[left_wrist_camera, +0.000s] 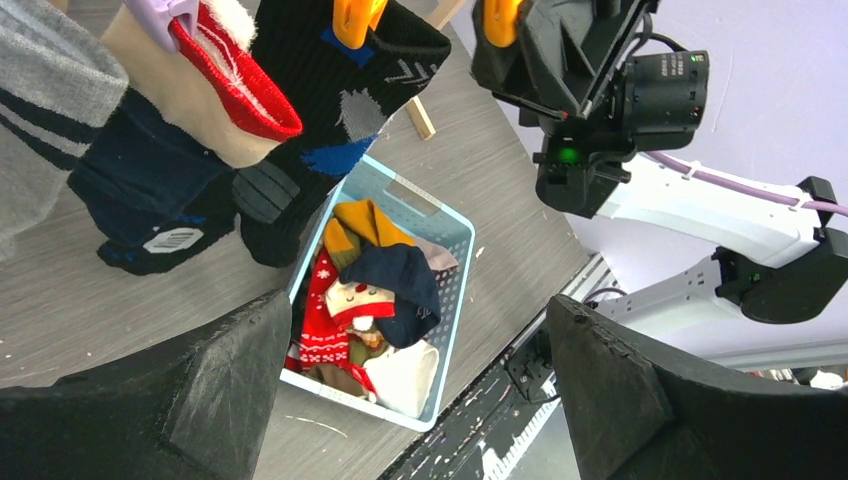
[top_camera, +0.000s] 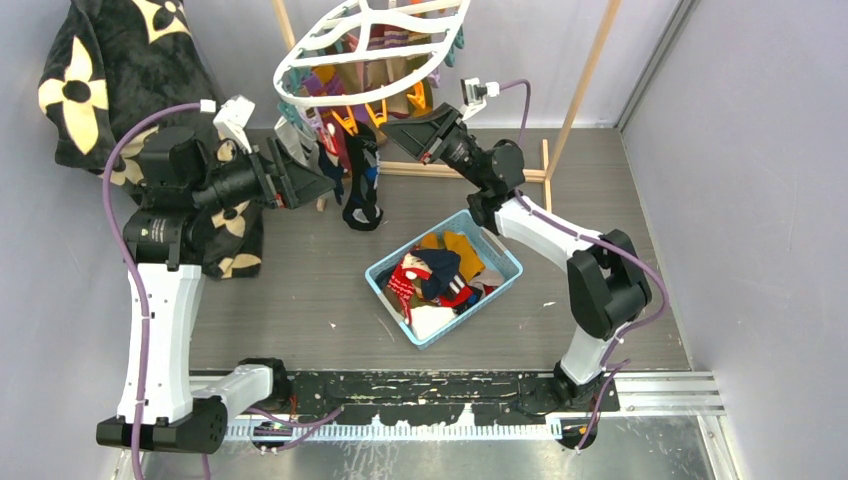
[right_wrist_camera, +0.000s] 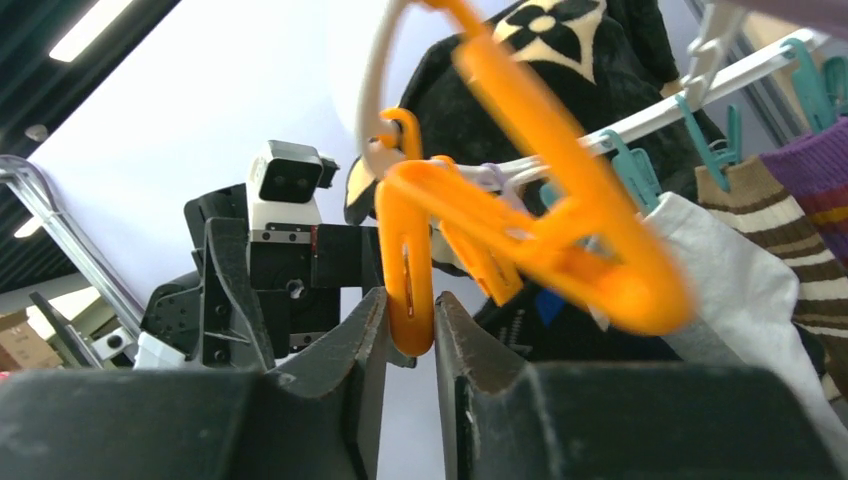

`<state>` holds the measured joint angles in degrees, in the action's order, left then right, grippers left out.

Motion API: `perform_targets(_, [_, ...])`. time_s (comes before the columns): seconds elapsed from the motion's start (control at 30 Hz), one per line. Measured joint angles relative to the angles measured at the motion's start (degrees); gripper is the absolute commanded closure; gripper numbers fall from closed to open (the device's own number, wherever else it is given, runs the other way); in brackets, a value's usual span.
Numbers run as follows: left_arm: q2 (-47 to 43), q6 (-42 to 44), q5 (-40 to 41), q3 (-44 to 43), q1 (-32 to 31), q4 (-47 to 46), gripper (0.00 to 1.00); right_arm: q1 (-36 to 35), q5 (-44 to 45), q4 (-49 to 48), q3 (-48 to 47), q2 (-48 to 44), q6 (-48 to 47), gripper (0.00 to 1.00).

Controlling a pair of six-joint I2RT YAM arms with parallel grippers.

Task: Clip the socks to the hanger
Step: Open the clamp at the hanger.

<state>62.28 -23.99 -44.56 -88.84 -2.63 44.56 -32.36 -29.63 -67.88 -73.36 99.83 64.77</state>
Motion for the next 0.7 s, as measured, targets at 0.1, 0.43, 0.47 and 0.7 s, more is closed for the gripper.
perform_targets(0.1, [-0.3, -0.1, 0.6, -0.3, 0.0, 0.1, 0.03, -1.0, 1.5, 1.3, 0.8, -1.8, -1.8, 0.88])
perform_targets(0.43, [-0.6, -2.4, 4.5, -2.4, 0.0, 0.4, 0.02, -6.4, 11.1, 13.0, 2.4, -7.7, -13.7, 0.98])
perform_targets(0.47, [-0.6, -3.0, 4.8, -2.8, 0.0, 0.5, 0.02, -7.3, 12.8, 14.6, 2.4, -8.2, -15.5, 0.98])
perform_targets(0.7, [-0.5, -7.8, 5.9, -6.5, 0.0, -0.4, 0.04, -16.0, 26.1, 24.2, 0.7, -9.4, -28.8, 0.99])
